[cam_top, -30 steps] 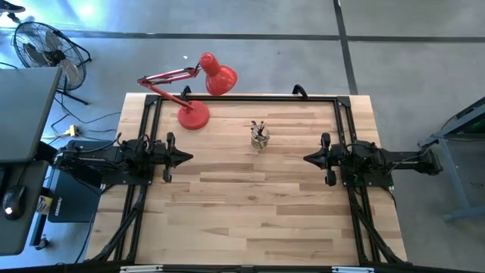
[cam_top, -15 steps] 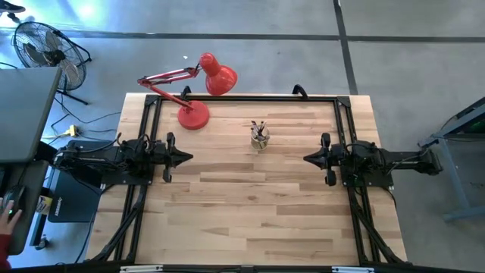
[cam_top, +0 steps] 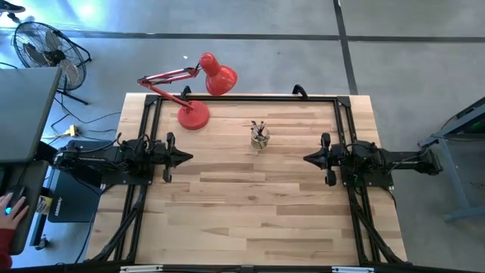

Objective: Put items in baskets/containers
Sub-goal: Return to Home Position

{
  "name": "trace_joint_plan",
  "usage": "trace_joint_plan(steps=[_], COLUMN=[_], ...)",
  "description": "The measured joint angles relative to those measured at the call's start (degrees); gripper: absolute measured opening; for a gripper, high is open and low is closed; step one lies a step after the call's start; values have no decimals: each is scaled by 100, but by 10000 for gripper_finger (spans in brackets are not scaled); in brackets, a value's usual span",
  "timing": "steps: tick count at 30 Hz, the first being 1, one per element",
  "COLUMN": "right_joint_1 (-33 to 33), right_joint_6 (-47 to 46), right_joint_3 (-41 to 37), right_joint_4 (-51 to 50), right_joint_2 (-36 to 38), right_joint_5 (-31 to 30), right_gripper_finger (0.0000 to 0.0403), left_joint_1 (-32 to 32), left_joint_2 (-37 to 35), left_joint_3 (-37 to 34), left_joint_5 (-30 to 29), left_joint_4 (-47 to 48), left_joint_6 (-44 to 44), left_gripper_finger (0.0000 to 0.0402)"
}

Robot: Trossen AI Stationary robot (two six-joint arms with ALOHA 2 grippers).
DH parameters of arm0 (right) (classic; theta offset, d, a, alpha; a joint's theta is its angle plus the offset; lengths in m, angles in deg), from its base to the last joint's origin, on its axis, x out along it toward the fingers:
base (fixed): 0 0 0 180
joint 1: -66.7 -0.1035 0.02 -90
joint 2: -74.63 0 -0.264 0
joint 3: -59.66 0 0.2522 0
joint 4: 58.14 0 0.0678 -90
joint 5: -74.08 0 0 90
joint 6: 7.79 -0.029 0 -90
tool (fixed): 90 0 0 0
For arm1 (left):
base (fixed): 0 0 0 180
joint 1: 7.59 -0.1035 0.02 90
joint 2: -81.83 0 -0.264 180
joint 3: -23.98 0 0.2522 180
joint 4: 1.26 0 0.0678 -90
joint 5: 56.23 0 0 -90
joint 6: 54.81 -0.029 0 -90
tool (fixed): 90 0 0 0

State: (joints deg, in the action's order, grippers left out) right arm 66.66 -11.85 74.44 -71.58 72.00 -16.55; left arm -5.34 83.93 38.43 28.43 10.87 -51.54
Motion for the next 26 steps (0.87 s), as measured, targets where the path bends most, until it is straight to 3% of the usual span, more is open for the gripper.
trace_joint_plan(steps=[26], right_joint_1=[2], right_joint_6=[0], right_joint_3=[0], right_joint_4=[0], right_joint_2=[0], right_joint_5=[-1], right_gripper_finger=[3], left_joint_1=[1], left_joint_2=[2], left_joint_3=[0], left_joint_5=[-2], left_joint_4=[0], left_joint_6=[2], left_gripper_finger=[1])
